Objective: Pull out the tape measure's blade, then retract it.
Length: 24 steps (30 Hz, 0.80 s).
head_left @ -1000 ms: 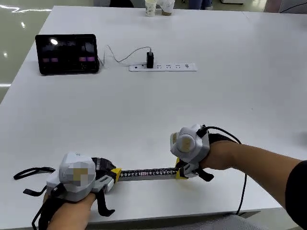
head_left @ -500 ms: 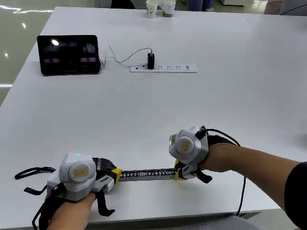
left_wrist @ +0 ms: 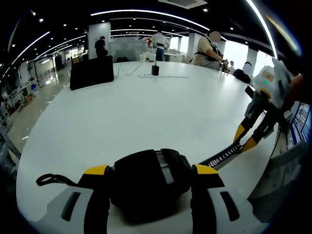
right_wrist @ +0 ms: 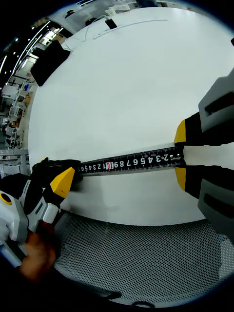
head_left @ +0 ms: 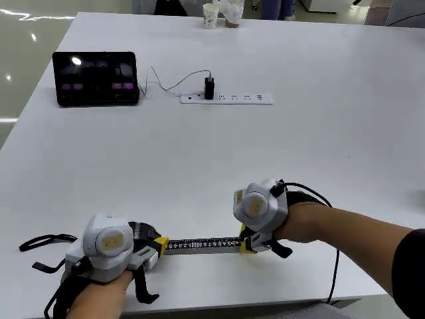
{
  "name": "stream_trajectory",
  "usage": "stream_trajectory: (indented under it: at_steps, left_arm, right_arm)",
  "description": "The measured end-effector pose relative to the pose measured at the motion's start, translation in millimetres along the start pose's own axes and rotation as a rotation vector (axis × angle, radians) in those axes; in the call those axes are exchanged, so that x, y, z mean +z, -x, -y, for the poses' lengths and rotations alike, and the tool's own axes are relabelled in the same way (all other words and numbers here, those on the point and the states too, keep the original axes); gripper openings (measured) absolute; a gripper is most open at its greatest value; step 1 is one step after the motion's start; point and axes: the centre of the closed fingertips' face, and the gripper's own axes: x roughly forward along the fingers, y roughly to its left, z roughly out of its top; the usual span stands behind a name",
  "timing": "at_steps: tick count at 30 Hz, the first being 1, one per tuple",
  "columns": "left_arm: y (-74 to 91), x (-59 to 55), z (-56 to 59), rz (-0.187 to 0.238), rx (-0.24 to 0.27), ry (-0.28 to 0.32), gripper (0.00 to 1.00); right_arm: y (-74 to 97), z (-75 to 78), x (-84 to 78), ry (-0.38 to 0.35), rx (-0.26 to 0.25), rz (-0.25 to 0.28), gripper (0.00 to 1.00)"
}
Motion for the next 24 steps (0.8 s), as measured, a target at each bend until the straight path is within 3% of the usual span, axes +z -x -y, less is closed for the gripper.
stream_trajectory:
  at_steps: [24]
  left_arm:
    - [1.1, -0.9, -2.0, -0.008, 0.004, -0.009, 0.61]
  right_arm:
    - [-1.9, -0.7, 5.7, -0.031, -0.001, 0.030, 0.11]
